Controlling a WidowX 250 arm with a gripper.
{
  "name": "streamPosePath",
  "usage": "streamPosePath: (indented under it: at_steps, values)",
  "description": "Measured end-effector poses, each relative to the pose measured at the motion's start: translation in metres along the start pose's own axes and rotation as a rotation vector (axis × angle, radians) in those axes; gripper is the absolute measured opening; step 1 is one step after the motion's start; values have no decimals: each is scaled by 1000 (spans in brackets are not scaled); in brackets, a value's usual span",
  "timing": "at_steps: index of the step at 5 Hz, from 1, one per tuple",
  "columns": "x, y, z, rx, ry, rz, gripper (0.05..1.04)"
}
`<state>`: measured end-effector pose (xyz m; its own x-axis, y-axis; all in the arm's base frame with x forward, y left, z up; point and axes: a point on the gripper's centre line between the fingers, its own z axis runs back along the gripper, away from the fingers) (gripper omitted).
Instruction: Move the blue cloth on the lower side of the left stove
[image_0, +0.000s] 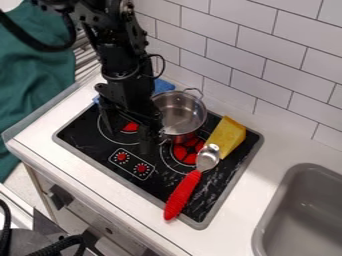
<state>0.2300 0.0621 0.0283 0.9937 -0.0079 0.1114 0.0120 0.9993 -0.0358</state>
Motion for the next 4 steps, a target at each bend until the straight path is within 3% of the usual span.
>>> streamPosePath:
  at_steps: [1, 2, 4]
  values:
    - [-3, -2, -5, -12, 25, 1, 1005]
    - [19, 14, -11, -30, 34, 32, 1005]
    - [75, 58, -14, 5, 18, 133, 1005]
